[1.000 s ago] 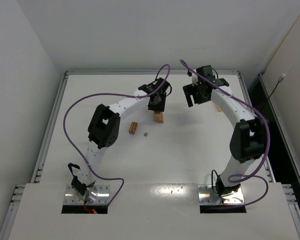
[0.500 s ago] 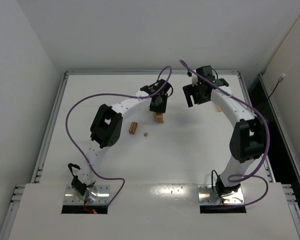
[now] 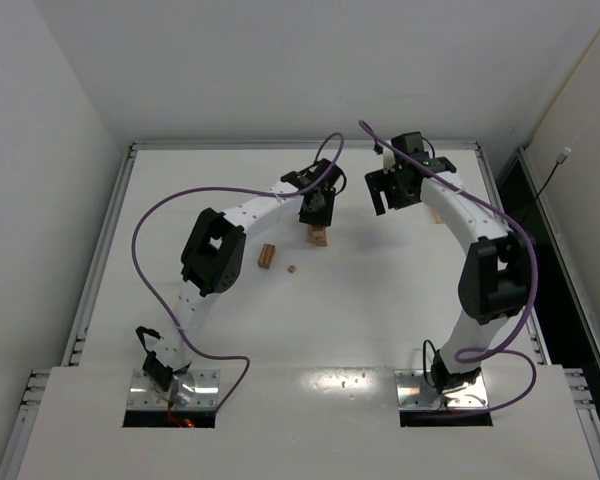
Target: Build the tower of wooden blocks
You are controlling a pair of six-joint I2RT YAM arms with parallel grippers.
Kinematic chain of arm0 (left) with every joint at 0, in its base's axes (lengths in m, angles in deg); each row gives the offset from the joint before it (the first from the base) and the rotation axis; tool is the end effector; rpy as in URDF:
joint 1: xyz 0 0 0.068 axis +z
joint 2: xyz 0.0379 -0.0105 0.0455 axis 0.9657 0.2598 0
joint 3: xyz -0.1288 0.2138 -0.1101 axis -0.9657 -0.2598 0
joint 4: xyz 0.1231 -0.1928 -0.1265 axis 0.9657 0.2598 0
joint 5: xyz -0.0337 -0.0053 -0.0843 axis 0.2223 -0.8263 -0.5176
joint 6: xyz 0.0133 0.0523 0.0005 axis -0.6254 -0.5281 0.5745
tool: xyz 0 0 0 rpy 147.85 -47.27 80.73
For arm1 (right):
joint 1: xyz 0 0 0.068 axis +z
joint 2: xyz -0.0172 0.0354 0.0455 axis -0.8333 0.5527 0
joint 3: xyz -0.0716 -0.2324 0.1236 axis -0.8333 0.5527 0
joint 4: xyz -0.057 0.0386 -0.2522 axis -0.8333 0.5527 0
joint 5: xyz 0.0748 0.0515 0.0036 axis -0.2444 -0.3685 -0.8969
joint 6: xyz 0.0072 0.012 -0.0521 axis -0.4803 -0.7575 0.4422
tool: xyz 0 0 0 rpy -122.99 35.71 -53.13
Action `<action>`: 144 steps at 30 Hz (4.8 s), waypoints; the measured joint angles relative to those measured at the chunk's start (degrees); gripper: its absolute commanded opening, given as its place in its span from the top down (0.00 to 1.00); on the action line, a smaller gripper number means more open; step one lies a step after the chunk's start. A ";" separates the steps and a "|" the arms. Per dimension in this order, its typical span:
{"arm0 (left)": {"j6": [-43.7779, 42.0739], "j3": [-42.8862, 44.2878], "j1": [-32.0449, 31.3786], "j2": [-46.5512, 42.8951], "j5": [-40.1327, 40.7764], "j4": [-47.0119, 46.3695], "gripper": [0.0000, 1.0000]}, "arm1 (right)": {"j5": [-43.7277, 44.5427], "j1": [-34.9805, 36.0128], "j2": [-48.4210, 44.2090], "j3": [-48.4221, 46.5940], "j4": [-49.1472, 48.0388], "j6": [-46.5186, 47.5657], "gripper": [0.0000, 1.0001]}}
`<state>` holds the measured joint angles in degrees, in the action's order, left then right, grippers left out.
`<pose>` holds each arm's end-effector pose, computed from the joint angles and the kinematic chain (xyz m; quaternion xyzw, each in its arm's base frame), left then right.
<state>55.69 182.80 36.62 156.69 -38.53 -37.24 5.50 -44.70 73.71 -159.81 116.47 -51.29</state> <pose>0.4009 -0.3096 0.1996 0.0380 0.9572 -0.0933 0.2714 0.3775 0.0757 0.2641 -0.0755 0.9542 -0.0042 0.2894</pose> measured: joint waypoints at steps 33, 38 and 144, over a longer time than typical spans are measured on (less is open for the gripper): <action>0.04 -1.22 0.00 0.00 1.97 0.09 0.92 | -0.07 0.00 1.70 -0.68 0.11 0.00 0.27; 0.07 -1.22 0.00 0.00 2.08 0.07 0.81 | -0.07 0.00 2.03 -0.68 0.24 0.00 0.27; 1.42 -5.77 5.07 -14.78 -4.11 0.76 1.00 | 1.01 0.39 0.98 1.20 -0.04 -0.04 0.27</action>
<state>57.11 177.03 41.69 141.92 -42.64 -36.48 6.51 -44.30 74.69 -158.60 116.43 -51.33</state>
